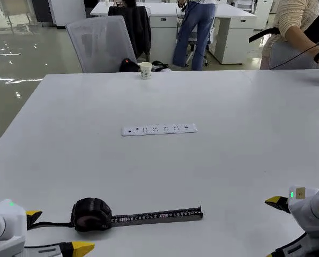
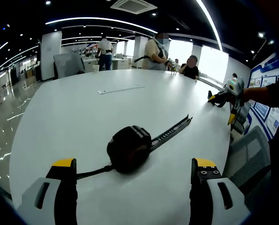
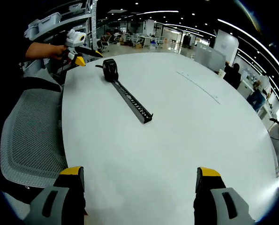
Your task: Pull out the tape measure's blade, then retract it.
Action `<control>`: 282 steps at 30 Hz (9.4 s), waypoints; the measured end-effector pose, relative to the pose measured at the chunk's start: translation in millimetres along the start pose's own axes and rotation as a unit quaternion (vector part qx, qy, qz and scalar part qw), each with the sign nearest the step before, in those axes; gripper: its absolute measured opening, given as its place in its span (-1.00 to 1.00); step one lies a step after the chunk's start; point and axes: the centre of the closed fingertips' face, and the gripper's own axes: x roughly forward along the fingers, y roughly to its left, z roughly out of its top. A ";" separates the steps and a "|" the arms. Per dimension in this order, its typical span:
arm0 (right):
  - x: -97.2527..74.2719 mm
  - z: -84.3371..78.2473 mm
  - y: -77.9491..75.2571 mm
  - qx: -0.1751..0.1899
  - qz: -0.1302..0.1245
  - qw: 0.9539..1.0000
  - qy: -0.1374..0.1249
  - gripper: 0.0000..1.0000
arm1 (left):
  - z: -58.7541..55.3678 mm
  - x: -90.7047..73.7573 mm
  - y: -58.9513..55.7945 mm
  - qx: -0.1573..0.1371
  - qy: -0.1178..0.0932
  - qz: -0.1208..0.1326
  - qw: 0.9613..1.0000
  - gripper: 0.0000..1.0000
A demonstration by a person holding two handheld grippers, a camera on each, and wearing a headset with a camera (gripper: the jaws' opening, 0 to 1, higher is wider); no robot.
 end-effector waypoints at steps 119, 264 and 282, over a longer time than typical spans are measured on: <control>122.4 64.9 -11.9 -0.174 0.147 0.964 0.134 -0.78 | -1.8 82.9 18.5 -0.067 -0.089 0.164 0.980 0.61; 135.7 82.2 -2.9 -0.134 0.109 0.970 0.174 -0.78 | -10.7 83.5 20.3 -0.106 -0.033 0.174 0.979 0.28; 137.9 85.9 -1.1 -0.129 0.106 0.972 0.165 -0.78 | -11.6 83.6 20.1 -0.107 -0.030 0.172 0.979 0.27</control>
